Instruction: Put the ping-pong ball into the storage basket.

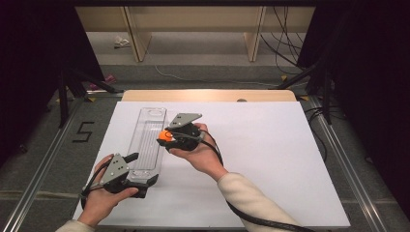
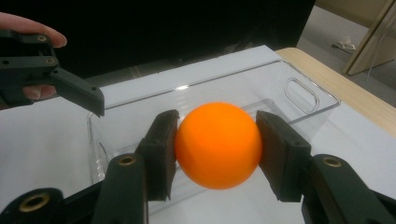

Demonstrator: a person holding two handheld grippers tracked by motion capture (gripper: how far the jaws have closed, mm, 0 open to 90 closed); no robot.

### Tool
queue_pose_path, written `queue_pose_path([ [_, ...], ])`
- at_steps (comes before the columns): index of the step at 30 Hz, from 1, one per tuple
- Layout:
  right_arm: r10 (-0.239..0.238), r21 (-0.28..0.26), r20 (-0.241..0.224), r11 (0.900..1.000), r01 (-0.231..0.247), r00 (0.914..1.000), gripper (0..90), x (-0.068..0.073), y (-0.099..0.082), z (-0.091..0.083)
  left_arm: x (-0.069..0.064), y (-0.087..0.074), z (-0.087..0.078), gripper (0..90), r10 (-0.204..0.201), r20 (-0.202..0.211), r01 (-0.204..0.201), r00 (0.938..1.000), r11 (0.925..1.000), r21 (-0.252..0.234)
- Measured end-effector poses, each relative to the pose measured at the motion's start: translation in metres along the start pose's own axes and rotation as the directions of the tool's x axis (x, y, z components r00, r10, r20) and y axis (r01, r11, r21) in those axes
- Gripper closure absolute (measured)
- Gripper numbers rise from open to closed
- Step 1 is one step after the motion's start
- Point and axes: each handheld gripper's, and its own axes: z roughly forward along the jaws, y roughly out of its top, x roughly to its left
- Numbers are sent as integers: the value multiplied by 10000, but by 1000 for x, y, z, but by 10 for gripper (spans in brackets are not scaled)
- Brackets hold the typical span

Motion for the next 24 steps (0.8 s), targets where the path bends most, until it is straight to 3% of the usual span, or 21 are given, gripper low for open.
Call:
queue_pose_path([
  [24, -31, -32, 0, 10000, 31, 10000, 513, 1, 9, 10, 0, 0, 0, 24, 50, 14, -50, 10000, 10000, 32],
])
